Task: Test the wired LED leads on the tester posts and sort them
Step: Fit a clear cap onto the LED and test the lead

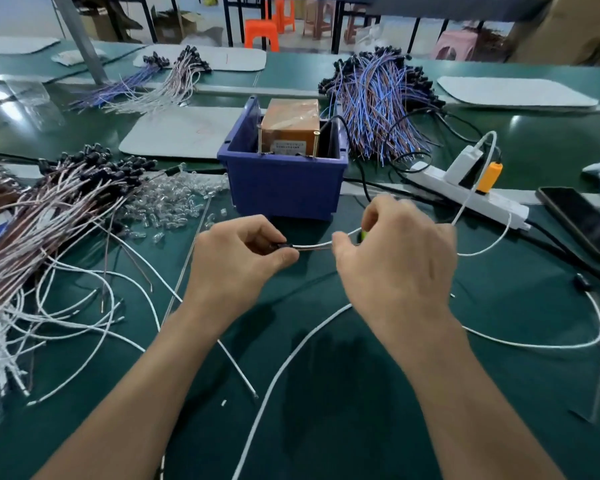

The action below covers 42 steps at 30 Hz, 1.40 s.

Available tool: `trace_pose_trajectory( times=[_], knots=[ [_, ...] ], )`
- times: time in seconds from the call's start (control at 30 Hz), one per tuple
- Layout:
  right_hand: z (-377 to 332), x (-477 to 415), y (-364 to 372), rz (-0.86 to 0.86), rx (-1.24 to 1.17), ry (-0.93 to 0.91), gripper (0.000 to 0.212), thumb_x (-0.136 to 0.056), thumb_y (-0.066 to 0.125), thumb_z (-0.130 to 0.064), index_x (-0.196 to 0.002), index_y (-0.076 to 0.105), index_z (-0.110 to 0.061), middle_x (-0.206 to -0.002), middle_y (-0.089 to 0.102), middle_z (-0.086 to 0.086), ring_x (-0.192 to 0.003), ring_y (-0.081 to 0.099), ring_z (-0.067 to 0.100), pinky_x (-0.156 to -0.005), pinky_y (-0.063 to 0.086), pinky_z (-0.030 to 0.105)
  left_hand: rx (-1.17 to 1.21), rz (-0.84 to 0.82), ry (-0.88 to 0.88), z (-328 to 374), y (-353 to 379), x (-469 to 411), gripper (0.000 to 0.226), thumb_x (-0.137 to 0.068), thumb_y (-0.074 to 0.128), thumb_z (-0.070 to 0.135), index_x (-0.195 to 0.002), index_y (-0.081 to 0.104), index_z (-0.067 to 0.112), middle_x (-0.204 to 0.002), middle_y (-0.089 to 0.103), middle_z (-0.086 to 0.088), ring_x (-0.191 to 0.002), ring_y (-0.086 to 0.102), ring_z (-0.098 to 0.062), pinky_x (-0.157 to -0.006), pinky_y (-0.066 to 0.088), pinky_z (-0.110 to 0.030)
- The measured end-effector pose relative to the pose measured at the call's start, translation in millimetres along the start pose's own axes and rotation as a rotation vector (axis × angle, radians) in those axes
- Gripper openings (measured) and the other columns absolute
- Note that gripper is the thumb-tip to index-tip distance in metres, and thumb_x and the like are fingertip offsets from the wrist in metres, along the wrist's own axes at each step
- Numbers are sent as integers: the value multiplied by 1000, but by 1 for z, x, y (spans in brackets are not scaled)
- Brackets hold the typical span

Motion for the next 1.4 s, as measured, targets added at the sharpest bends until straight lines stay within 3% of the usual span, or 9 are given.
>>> trace_pose_trajectory(
  times=[0.1,0.2,0.27,0.37,0.53,0.83,1.13,1.33,1.4],
  knots=[
    [-18,16,4,74,-164,-210,25,-77,78,-19,-86,55,-25,-82,54,-8,-79,50,18,-80,41,35,41,-7,0,-7,4,5,18,-69,92,26,-74,76,33,-66,72,16,-59,66,-2,-57,46,-9],
    [-40,20,54,-233,-276,-393,33,-82,68,-5,-109,64,-23,-104,66,-3,-100,57,21,-92,46,38,149,-52,-10,-11,11,1,22,-76,88,14,-81,80,34,-73,77,12,-66,72,-4,-65,54,-14],
    [-37,13,80,-388,-378,-342,35,-87,65,-5,-115,61,-26,-106,69,-4,-101,61,22,-91,50,42,264,-77,-48,-17,14,-1,29,-82,81,4,-86,80,32,-77,79,6,-70,75,-10,-68,58,-22],
    [-27,4,94,-395,-564,-279,24,-89,67,-10,-104,64,-29,-87,73,-12,-83,67,12,-78,54,33,381,-116,-81,-23,19,1,38,-89,72,-4,-88,82,32,-84,80,1,-76,78,-16,-67,59,-22],
    [-9,8,106,-392,-784,-212,12,-86,74,-18,-94,72,-27,-77,73,-16,-73,69,2,-66,45,9,221,-17,-85,-33,9,-3,20,-79,87,14,-83,81,33,-77,79,8,-72,76,-11,-70,61,-33],
    [-4,5,127,-554,-902,-163,12,-93,63,-25,-90,74,-23,-63,60,-11,-61,51,6,-62,44,31,114,-68,-50,-30,15,0,18,-80,87,21,-80,76,35,-66,73,8,-58,69,-9,-59,56,-28],
    [-8,10,129,-718,-1065,-212,11,-94,63,-21,-93,73,-17,-63,56,-11,-59,43,4,-58,37,19,393,-231,-191,-33,34,3,21,-88,75,1,-73,71,16,-61,68,-5,-48,57,-12,-45,43,-19],
    [-9,10,122,-571,-846,-249,13,-97,63,-24,-91,73,-19,-78,69,1,-75,62,22,-73,52,45,-173,-143,118,-11,28,14,29,-96,57,45,-74,56,28,-60,56,9,-57,49,-11,-56,36,-20],
    [-12,13,123,-620,-864,-269,15,-101,62,-23,-94,75,-19,-79,71,-4,-74,63,14,-71,51,37,-208,-112,158,-8,27,15,42,-96,46,55,-67,51,25,-58,49,8,-57,45,-14,-54,33,-24]
  ],
)
Point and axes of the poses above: each hand's wrist, its own x-axis away from the middle knuckle, its own y-axis out of the palm, z = x × y, the point moved 10 cm from there along -x, towards the middle knuckle
